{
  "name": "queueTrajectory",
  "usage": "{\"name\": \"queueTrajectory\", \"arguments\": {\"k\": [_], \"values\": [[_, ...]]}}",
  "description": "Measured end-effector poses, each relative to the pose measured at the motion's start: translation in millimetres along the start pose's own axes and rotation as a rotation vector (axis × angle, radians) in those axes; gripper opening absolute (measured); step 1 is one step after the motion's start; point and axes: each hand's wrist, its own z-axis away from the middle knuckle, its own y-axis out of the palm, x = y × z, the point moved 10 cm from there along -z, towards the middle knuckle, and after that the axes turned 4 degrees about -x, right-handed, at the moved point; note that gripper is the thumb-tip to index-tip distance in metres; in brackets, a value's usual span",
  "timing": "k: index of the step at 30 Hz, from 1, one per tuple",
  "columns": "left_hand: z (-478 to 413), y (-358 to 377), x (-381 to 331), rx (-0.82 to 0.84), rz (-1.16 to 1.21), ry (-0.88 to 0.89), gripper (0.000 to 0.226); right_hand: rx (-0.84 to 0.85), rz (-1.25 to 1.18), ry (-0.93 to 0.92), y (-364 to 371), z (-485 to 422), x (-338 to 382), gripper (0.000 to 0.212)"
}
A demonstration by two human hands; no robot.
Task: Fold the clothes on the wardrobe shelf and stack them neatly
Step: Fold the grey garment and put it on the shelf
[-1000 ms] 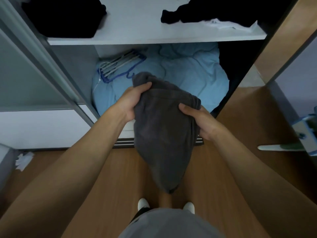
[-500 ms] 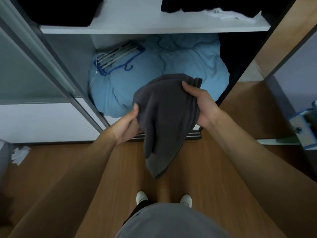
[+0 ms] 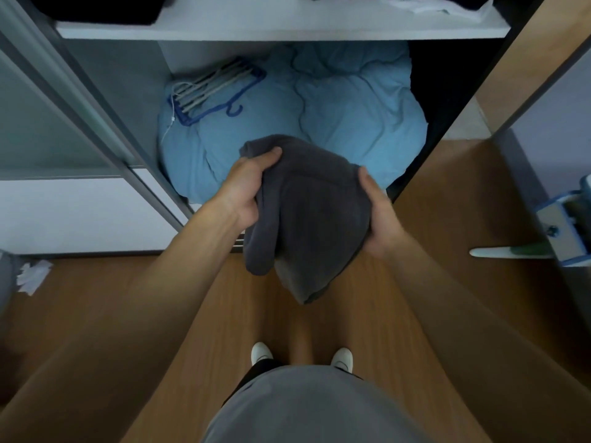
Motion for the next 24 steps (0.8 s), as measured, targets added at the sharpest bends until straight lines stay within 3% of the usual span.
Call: {"name": "queueTrajectory", "arguments": {"k": [6,9,12,14,16,19,21,22,24], "values": [[-6,-34,-19,-0.063,-0.204,0.031,0.02,0.016,0.255,-0.164,9,7,11,0.03],[-11,-56,-30,-0.107,-0.308,0.082,0.034,-0.025,0.344,-0.19,12,9,25,0.024],[-20,-77,-40,-0.053,-0.185,0.143,0.05,-0.068,0.192,-0.166,14,12,34,0.025],[-21,-85,-30,0.076,-0.098,0.12,0.042,-0.078,0.088,-0.137,19,15,36,0.031],[-22,-97,-2,0.1,-0.18,0.052,0.043,-0.086,0.029,-0.087,24,17,32,0.034],[-22,-133,43,-0.167,-0.368,-0.032,0.044,-0.111,-0.024,-0.036,30,18,25,0.034],[-12,-154,59,-0.386,-0.342,-0.032,0.037,-0.126,-0.037,-0.036,30,18,23,0.033],[-7,-157,65,-0.429,-0.331,-0.019,0.037,-0.132,-0.046,-0.037,29,18,22,0.033],[-2,-143,78,-0.355,-0.362,-0.022,0.048,-0.145,-0.074,-0.037,24,19,21,0.034]]}}
